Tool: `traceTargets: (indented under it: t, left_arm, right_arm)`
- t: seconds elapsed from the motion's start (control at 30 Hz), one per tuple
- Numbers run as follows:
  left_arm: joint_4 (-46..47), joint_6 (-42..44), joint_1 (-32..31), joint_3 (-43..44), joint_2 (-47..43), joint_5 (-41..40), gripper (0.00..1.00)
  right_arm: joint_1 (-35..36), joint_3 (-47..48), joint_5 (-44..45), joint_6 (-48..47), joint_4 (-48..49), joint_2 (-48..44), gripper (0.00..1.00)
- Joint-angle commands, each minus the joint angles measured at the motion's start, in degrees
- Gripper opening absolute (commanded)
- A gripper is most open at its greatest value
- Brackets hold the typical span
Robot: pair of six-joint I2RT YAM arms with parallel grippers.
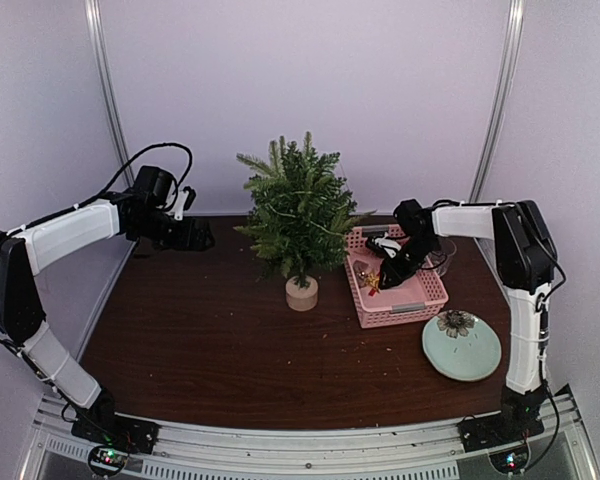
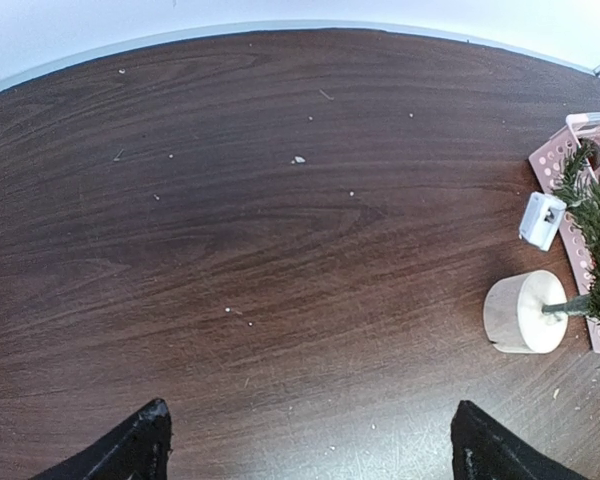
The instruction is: Decorate the small christmas tree
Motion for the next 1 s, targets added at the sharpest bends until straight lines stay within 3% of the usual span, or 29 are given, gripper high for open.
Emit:
traceTargets:
  t: [0.0, 0.27, 0.6, 0.97]
  left_arm:
    - [0.15, 1.1, 0.09, -0.35, -0.85, 0.06, 0.98]
    - [-0.02, 1.48, 0.09, -0.07, -0.73, 0.21, 0.98]
    - [-0.18, 1.57, 0.09, -0.62, -1.16, 0.35, 0.98]
    - [-0.03, 1.52, 0.09, -0.8, -1.03, 0.01, 0.98]
  right_arm:
    - [3.41, -1.79, 6.46, -0.39, -0.06, -2.46, 0.24]
    - [6.3, 0.13, 15.31, 1.05, -0.12, -3.11, 0.29]
    - [6.91, 1.57, 15.25, 2.53, -1.53, -5.03, 0.33]
    - [7.6, 2.14, 12.8, 2.94, -1.43, -2.8, 0.24]
